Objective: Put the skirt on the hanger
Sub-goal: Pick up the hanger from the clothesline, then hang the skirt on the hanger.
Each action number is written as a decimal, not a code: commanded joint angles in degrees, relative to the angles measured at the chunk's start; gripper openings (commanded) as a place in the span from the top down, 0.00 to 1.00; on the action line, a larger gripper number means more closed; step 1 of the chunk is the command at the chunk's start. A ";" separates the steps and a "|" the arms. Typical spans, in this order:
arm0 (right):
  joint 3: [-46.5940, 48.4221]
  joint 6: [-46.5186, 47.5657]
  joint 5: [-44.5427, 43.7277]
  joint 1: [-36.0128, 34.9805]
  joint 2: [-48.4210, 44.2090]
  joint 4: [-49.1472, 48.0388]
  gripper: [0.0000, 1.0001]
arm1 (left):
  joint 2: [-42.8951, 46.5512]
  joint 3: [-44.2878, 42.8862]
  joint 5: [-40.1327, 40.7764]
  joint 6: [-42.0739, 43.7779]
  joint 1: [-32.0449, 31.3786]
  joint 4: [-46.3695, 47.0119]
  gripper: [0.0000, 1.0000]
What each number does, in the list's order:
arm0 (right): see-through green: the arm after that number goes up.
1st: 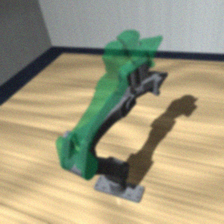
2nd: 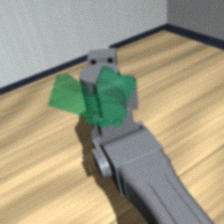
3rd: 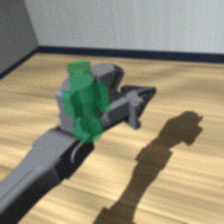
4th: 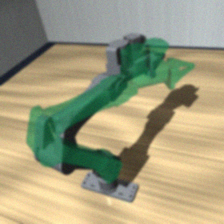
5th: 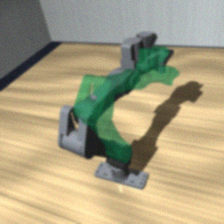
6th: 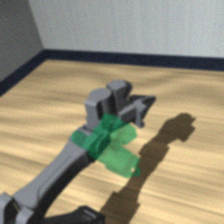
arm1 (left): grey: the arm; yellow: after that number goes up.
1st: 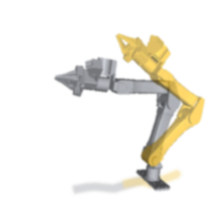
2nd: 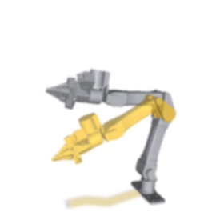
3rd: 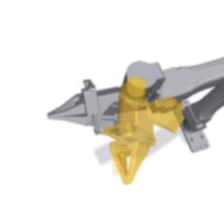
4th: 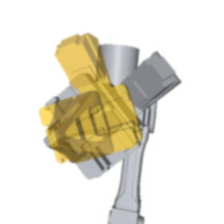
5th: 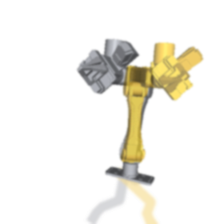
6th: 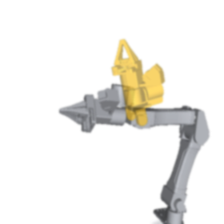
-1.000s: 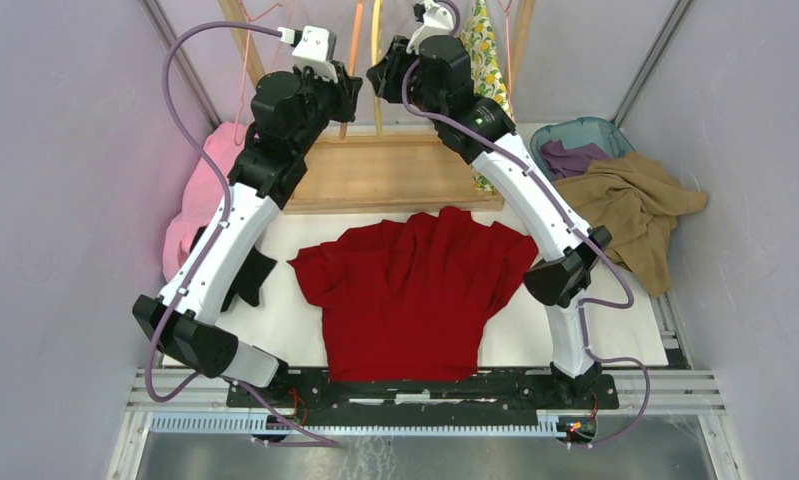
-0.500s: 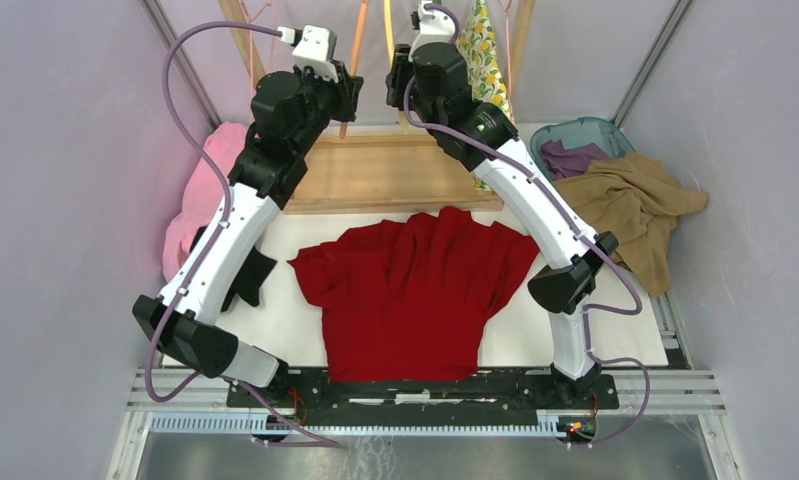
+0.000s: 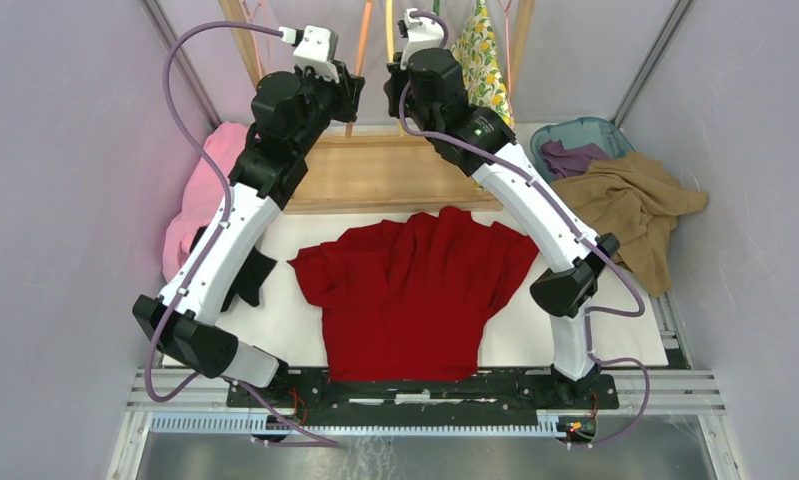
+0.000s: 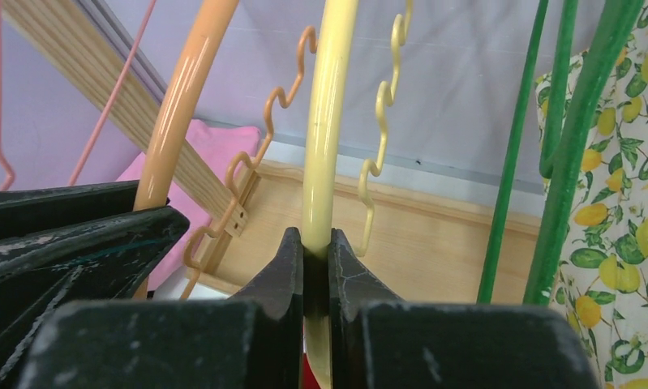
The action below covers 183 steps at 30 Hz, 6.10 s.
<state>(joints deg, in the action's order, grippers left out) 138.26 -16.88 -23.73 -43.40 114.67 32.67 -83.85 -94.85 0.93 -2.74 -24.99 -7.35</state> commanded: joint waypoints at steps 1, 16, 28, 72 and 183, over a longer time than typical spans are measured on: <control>-0.66 1.68 5.28 0.33 -4.65 -7.21 0.99 | 0.34 -0.75 -0.27 -1.61 -0.22 2.45 0.71; -4.49 0.69 17.71 0.33 -9.68 -15.96 0.99 | -1.07 -2.56 1.40 -1.26 -0.19 1.34 0.71; -30.20 -2.36 12.48 0.33 -24.26 -15.91 0.99 | -0.84 -4.34 5.18 -0.39 -0.14 -1.47 0.48; -74.45 -12.39 46.21 0.33 -83.58 25.21 0.99 | 27.47 28.20 9.63 -25.81 -13.59 -41.58 0.24; -75.18 -16.91 72.05 7.53 -99.98 44.44 0.99 | -0.18 24.70 35.28 -46.42 -46.89 -49.16 0.93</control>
<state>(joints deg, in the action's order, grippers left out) 61.36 -34.89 44.99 -36.18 14.24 80.99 -83.88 -67.70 34.20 -51.92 -72.42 -58.59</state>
